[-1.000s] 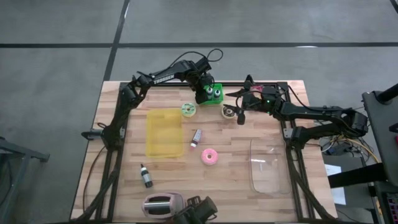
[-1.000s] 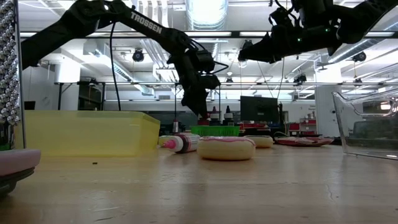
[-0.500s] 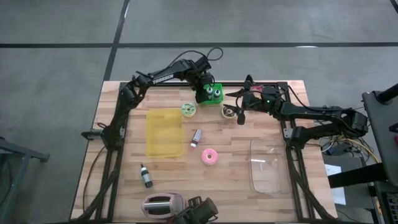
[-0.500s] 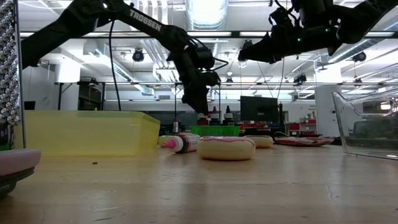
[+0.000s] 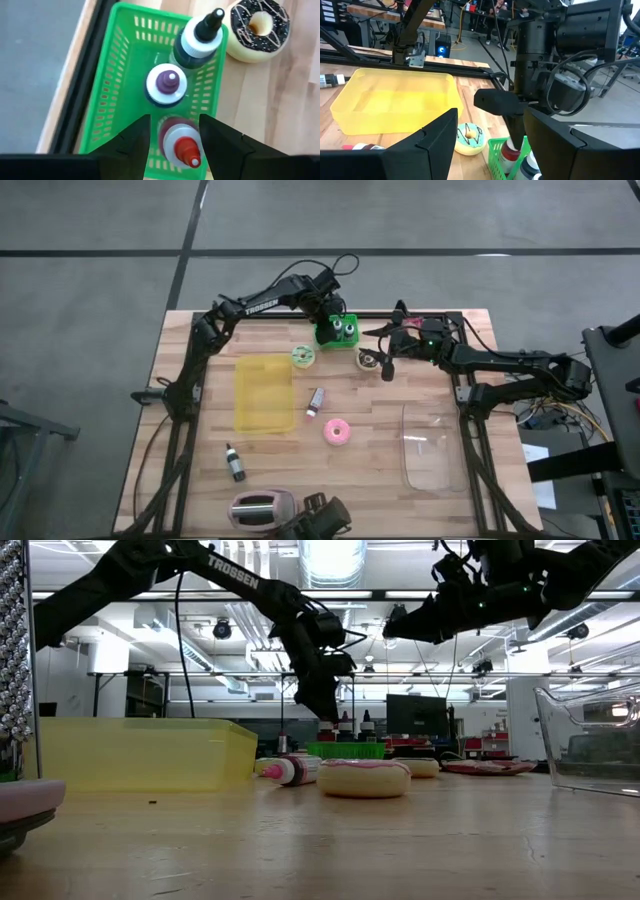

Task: Pick & Place Food Item
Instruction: Put the red food coloring bottle into the green bin, then put the pink food coloring bottle into the green bin

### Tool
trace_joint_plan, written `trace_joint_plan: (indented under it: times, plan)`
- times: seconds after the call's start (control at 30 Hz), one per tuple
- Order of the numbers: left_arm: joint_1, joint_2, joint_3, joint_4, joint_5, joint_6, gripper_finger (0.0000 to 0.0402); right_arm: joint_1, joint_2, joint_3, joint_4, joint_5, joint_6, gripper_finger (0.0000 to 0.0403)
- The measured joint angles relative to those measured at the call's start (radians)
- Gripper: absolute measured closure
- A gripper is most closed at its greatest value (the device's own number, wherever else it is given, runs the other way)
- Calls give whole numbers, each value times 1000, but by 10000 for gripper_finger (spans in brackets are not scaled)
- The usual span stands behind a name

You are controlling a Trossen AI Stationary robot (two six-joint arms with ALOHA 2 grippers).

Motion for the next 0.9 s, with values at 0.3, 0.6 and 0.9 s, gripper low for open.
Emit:
trace_joint_plan:
  times: [0.3,0.6,0.9]
  plan:
    - [-8,-121,2,52,-41,79,227,-1,0,0,-3,0,-2,179]
    - [-23,-361,-14,71,88,129,227,-1,0,0,-37,0,9,179]
    - [-24,-767,-461,333,170,123,227,0,1,0,-79,0,27,179]
